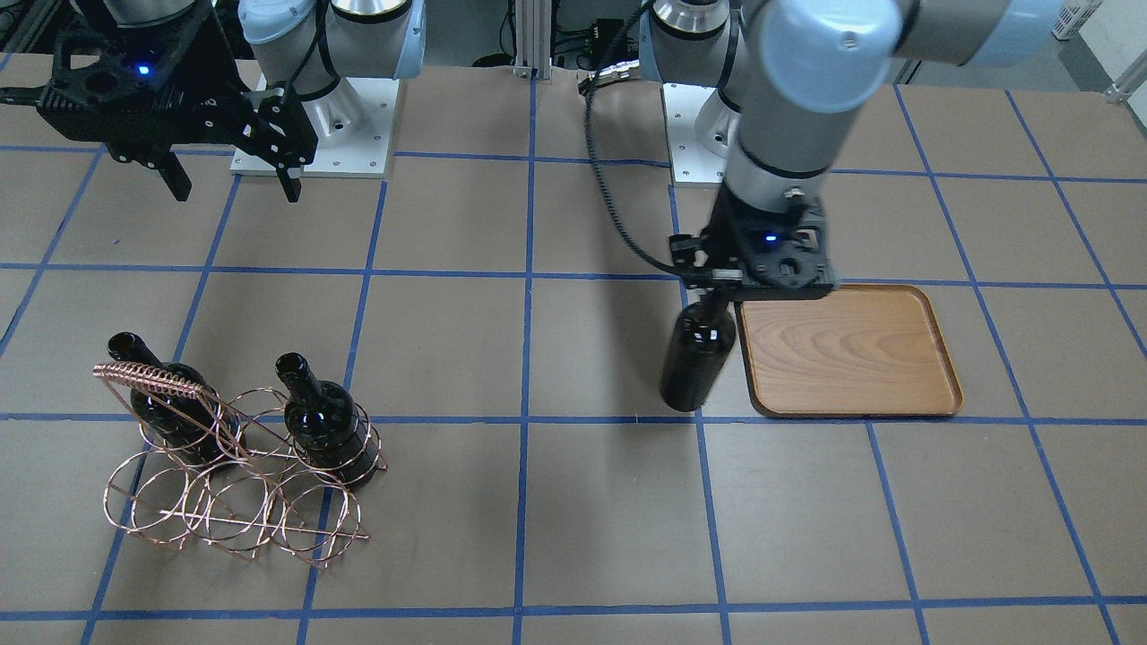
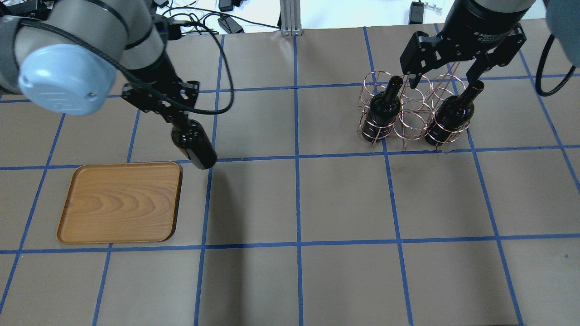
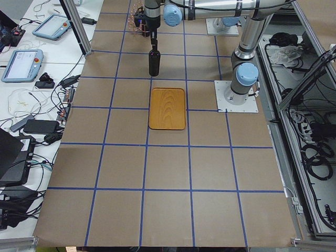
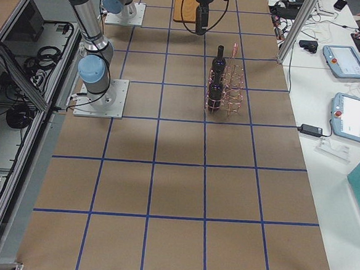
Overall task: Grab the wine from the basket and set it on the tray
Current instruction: 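Carry the bottle with the left gripper and lay it on the wooden tray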
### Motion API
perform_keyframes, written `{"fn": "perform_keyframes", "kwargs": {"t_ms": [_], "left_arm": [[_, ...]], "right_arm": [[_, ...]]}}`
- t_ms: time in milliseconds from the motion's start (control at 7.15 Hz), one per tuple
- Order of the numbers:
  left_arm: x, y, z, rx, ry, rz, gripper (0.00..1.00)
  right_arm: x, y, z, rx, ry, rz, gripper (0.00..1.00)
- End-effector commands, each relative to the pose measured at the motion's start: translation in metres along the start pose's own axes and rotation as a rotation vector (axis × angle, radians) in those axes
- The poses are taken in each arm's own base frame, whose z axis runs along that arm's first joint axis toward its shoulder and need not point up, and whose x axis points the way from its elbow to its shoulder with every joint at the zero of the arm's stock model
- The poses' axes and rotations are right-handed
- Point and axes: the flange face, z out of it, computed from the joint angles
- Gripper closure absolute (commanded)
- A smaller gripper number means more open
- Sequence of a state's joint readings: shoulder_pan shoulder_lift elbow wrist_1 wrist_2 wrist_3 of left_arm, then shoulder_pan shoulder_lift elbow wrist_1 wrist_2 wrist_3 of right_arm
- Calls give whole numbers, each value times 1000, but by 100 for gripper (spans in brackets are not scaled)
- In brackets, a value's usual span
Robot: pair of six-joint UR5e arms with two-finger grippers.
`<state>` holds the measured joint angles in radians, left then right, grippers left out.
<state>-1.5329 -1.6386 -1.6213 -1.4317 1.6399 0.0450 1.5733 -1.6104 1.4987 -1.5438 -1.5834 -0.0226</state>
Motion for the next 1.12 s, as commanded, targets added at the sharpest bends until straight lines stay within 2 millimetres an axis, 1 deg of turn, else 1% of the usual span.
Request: {"fn": "perform_keyframes", "kwargs": {"t_ms": [0,140,280,419,559,699,839,978], "left_arm": [[-139,15,-3,-11,-27,121,81],[-161,31,2,-23,-24,137,81],[-168,46,9,-38,-18,120,80],[-169,59,23,-66,-6,106,81],[-177,72,38,-92,10,76,81],[-194,77,40,-87,20,35,80],[-203,81,46,-94,43,14,80],[-201,81,46,-89,55,10,80]], "right_arm": [[-1,3,-4,7,-11,7,0],[-2,3,-3,6,-11,5,0],[-1,3,-5,9,-8,5,0],[-2,11,-13,20,-6,2,0],[-1,13,-16,21,-6,1,0],[-2,14,-17,23,-9,-1,0],[-2,16,-20,30,-7,-10,0],[-1,24,-30,48,5,-8,0]]}}
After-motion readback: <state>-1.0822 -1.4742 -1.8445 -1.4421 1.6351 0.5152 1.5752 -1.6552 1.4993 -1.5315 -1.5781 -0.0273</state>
